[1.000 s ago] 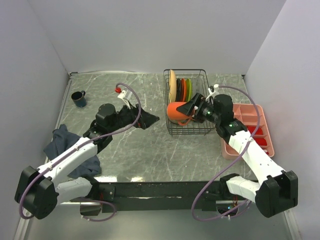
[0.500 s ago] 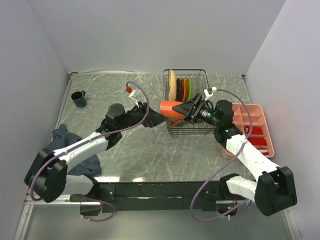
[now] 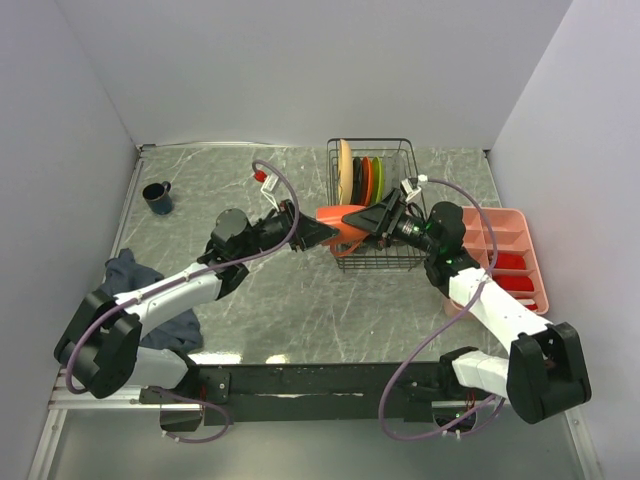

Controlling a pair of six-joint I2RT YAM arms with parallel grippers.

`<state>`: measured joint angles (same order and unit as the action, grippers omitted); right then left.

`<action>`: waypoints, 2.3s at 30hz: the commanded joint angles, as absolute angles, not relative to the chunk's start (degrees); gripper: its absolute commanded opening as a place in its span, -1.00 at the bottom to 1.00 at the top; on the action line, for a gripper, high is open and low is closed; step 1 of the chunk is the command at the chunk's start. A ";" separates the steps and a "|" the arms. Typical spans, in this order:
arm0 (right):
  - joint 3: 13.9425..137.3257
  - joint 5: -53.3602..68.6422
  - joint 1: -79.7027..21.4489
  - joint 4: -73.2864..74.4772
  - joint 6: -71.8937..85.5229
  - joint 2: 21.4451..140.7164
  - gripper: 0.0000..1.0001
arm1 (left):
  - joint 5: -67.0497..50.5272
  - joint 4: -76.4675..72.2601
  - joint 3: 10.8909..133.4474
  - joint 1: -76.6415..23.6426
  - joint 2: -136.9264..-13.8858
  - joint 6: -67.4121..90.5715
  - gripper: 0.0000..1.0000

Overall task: Unload the mixed dishes from the dish rack
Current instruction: Place the cup at the center of the board.

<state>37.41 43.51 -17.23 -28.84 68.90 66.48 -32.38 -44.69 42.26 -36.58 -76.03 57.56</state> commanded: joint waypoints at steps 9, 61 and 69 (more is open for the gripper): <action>35.60 45.26 -16.08 -41.22 73.83 68.55 -0.98 | -32.43 -57.83 38.41 -37.00 -72.60 63.28 -0.58; 52.91 19.60 -15.12 28.56 19.42 52.21 1.00 | 5.09 35.15 94.30 -5.46 -93.33 13.98 -0.98; 53.79 18.02 -15.12 29.71 18.98 54.23 1.00 | 5.97 39.99 105.54 -0.36 -109.15 10.11 -0.98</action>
<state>50.72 19.88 -15.18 28.93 20.45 53.49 3.79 39.53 98.41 -2.00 -105.97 14.02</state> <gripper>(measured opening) 0.998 0.153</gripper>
